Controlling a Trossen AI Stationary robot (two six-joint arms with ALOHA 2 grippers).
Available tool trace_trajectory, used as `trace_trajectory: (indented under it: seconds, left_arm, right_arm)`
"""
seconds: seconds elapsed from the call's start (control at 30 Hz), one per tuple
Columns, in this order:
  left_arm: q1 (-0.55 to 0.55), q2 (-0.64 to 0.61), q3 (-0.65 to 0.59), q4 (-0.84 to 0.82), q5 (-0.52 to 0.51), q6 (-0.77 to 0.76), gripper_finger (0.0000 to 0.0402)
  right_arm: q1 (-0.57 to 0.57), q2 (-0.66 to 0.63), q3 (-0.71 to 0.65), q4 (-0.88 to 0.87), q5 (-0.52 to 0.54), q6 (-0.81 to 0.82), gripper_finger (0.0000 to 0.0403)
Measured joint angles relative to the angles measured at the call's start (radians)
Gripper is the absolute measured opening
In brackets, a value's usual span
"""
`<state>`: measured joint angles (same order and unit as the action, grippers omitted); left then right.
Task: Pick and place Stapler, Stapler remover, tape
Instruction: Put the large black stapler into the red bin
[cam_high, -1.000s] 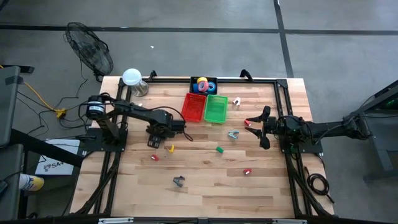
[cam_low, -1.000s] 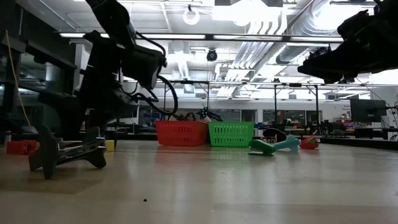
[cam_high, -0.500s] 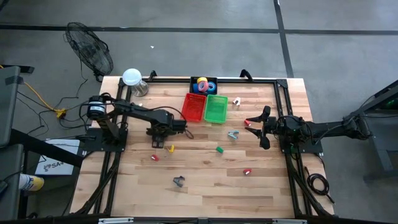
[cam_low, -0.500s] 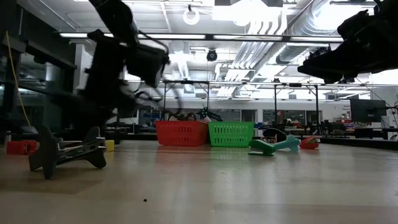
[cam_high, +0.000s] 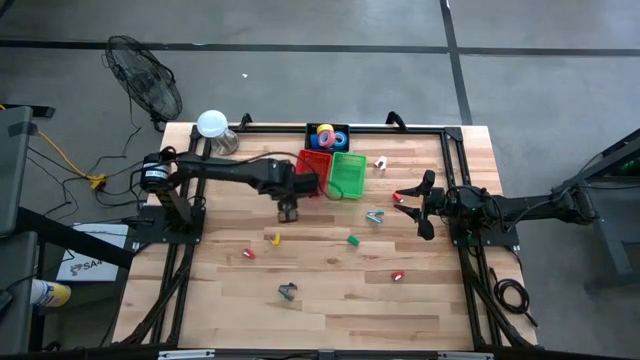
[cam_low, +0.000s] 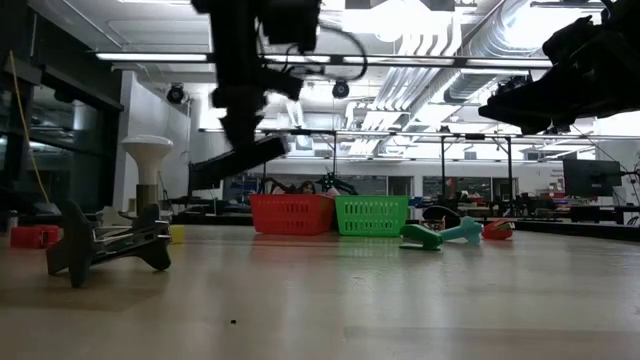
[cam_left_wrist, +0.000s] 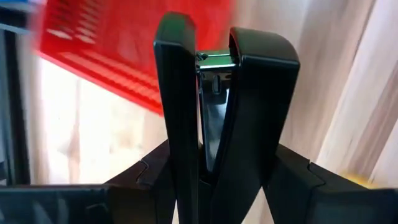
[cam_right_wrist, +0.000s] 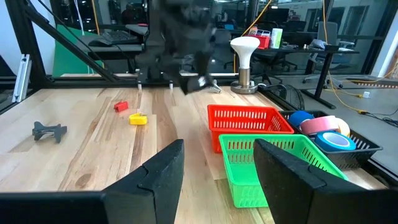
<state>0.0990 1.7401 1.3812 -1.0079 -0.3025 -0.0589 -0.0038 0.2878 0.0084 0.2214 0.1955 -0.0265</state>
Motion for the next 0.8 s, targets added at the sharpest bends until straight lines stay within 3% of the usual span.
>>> trace_trajectory:
  seconds: [0.3,0.6,0.8]
  left_arm:
    - [0.127,-0.001,0.119,0.155,0.065,-0.452,0.0176]
    - [0.290,0.016,0.121,0.228,0.235,-0.557,0.0176]
    - [0.326,0.053,0.122,0.262,0.298,-0.592,0.0176]
  right_arm:
    - [0.000,0.000,0.000,0.000,0.000,0.000,0.0185]
    - [0.000,0.000,0.000,0.000,0.000,0.000,0.0185]
    - [0.000,0.000,0.000,0.000,0.000,0.000,0.0185]
